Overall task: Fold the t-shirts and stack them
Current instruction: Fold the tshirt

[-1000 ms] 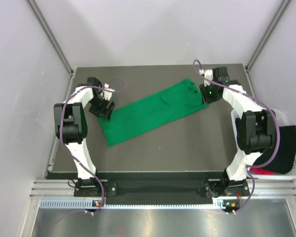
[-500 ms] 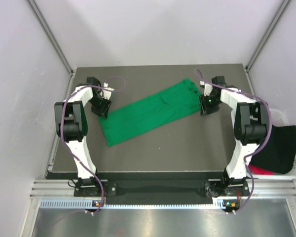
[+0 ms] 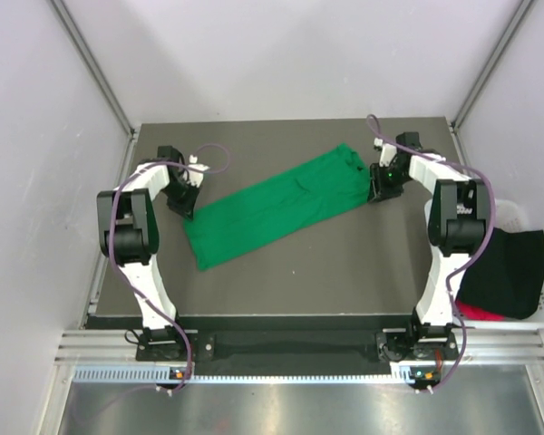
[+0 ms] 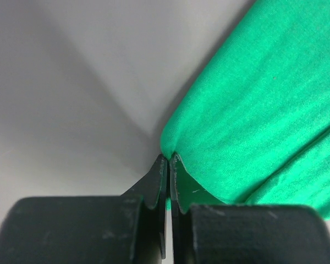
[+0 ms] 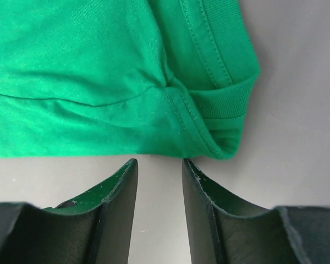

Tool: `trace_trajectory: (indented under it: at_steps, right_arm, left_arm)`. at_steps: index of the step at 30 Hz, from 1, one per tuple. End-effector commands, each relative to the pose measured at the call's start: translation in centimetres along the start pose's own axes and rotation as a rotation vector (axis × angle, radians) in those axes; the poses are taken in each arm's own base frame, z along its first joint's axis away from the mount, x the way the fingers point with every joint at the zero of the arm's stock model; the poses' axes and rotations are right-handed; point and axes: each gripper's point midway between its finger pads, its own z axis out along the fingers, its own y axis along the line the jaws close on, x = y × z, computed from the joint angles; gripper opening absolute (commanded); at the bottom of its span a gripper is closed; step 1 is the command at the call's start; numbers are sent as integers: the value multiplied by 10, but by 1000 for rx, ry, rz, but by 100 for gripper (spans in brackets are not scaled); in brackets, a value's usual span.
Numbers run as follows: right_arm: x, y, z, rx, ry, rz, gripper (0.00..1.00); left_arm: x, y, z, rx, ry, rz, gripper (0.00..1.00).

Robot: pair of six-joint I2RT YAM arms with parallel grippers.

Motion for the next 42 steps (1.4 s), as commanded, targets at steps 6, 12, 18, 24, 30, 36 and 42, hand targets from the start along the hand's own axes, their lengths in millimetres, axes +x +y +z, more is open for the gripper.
trace_trajectory:
  at_steps: [6,12,18,24,30,36,42]
  right_arm:
    - [-21,-16,-8,-30,-66,63,39]
    - [-32,-21,3,-30,-69,79,36]
    - [-42,-22,17,-70,-61,104,30]
    - [-52,-31,32,-58,-58,105,1]
    - [-93,-37,38,-48,-123,92,0]
    - [-130,-27,52,-68,-179,65,1]
    - [-153,-10,75,-22,-209,-35,3]
  left_arm:
    - [32,-14,-11,31,80,-5,0]
    - [36,-19,-16,42,94,-3,0]
    - [43,-26,-23,56,105,-7,0]
    - [46,-31,-34,62,114,-16,0]
    - [49,-55,-51,151,122,-44,0]
    - [56,-82,-64,187,159,-14,0]
    - [68,-104,-59,208,217,8,0]
